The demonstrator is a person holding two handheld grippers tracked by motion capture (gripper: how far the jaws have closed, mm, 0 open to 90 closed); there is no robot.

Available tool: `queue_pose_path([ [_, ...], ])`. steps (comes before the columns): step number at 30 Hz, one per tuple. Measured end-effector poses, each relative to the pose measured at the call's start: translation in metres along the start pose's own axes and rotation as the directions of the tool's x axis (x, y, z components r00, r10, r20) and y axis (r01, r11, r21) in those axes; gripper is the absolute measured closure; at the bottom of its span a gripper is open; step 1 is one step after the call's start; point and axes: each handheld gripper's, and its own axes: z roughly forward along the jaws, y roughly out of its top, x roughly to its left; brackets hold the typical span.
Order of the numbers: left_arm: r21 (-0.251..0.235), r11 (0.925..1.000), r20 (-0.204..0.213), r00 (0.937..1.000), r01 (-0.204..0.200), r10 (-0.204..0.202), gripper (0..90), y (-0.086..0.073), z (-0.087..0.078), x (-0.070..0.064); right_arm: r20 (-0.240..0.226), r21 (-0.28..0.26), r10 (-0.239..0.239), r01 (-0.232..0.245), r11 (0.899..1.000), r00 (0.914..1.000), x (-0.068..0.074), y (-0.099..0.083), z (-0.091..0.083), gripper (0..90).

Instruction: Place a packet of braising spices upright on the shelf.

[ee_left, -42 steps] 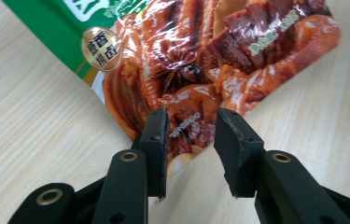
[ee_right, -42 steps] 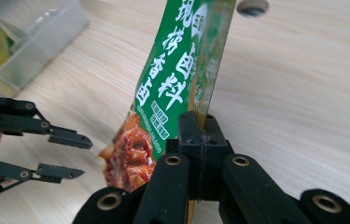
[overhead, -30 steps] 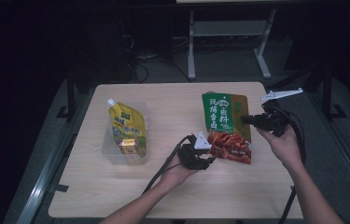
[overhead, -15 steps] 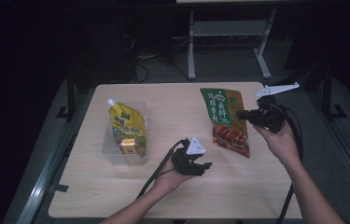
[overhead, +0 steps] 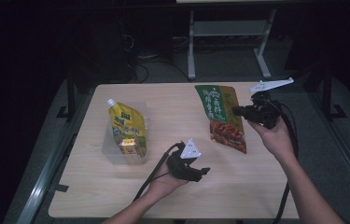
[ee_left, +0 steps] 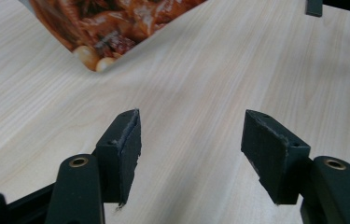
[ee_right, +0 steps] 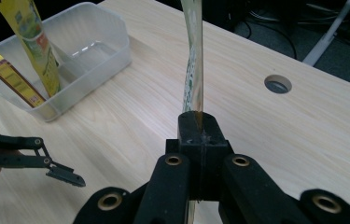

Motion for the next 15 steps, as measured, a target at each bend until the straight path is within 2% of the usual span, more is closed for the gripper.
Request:
queue_pose_path([
  [3,0.001,0.9999,0.001,0.9999,-0.012,0.012,36.4,-0.002,-0.002,-0.001,-0.005,-0.004,-0.010,0.010,1.000,0.9999,0.004,0.004,0.001,90.0],
  [15,-0.023,0.9997,0.004,1.0000,-0.003,0.003,34.4,-0.012,-0.013,-0.002,-0.022,-0.024,-0.048,0.048,0.999,0.9986,0.016,0.027,0.006,90.0],
])
